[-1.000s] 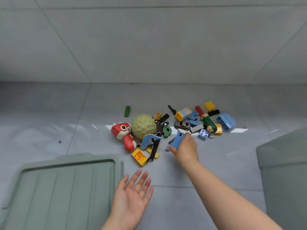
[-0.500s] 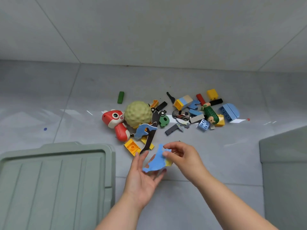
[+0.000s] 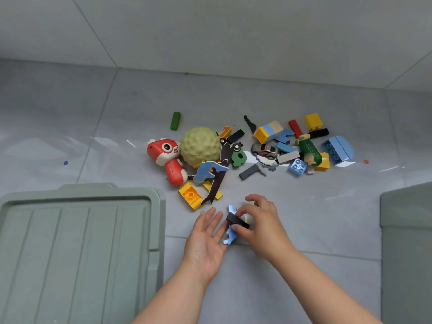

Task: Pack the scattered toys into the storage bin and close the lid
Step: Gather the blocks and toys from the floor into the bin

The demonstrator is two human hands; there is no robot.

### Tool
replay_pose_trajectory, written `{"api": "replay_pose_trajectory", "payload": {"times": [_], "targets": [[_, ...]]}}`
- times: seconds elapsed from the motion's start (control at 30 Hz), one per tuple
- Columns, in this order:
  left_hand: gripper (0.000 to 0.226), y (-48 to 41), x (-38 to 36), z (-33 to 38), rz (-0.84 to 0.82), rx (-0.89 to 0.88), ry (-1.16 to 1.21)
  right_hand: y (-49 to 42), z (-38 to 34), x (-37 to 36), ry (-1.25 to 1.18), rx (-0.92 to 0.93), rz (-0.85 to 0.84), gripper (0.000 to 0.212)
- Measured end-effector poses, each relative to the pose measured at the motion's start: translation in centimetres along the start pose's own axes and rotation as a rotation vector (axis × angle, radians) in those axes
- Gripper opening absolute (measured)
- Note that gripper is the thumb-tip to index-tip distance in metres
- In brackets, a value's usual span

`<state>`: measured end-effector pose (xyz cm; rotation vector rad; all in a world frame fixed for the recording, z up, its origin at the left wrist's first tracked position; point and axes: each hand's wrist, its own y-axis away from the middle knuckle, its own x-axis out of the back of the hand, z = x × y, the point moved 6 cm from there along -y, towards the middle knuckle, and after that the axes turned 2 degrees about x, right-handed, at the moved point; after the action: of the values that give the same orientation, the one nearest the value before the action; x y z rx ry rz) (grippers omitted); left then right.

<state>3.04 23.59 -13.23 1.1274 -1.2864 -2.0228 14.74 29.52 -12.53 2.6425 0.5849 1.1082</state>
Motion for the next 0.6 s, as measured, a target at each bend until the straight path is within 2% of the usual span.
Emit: {"api": "replay_pose_trajectory", "payload": {"times": [0.1, 0.17, 0.2, 0.27, 0.33, 0.37, 0.43, 0.53, 0.6], "targets": [[0.039, -0.2, -0.2, -0.5, -0.045, 0.028, -0.033, 1.1, 1.0, -1.3, -0.171, -0.132, 0.073, 0.022], [0.038, 0.0, -0.8, -1.1, -0.116, 0.097, -0.065, 1.6, 0.6, -1.5, -0.334, -0.157, 0.070, 0.032], [0.034, 0.1, -1.0, -1.4, -0.146, 0.120, -0.092, 1.8, 0.0, -1.6, -0.391, -0.144, 0.029, 0.035], [0.026, 0.0, -1.0, -1.5, -0.149, 0.099, -0.147, 2.1, -2.0, -1.1, -0.354, -0.036, -0.065, 0.038], [0.025, -0.4, -0.8, -0.9, -0.147, 0.055, -0.140, 1.0, -2.6, 0.6, -0.344, 0.033, -0.022, 0.035], [0.025, -0.5, -0.7, -0.6, -0.149, 0.037, -0.127, -0.1, -2.2, 2.0, -0.316, 0.030, 0.064, 0.030], [0.026, -0.4, -0.6, 0.0, -0.151, 0.007, -0.115, -3.2, -0.9, 4.9, -0.074, 0.009, 0.228, 0.033], [0.028, 0.0, -0.4, 0.4, -0.168, -0.008, -0.096, -7.2, 0.4, 5.8, 0.338, 0.002, 0.158, 0.049], [0.028, 0.4, -0.4, 0.7, -0.179, -0.012, -0.071, -8.3, 0.7, 5.1, 0.418, 0.075, 0.072, 0.040]]}}
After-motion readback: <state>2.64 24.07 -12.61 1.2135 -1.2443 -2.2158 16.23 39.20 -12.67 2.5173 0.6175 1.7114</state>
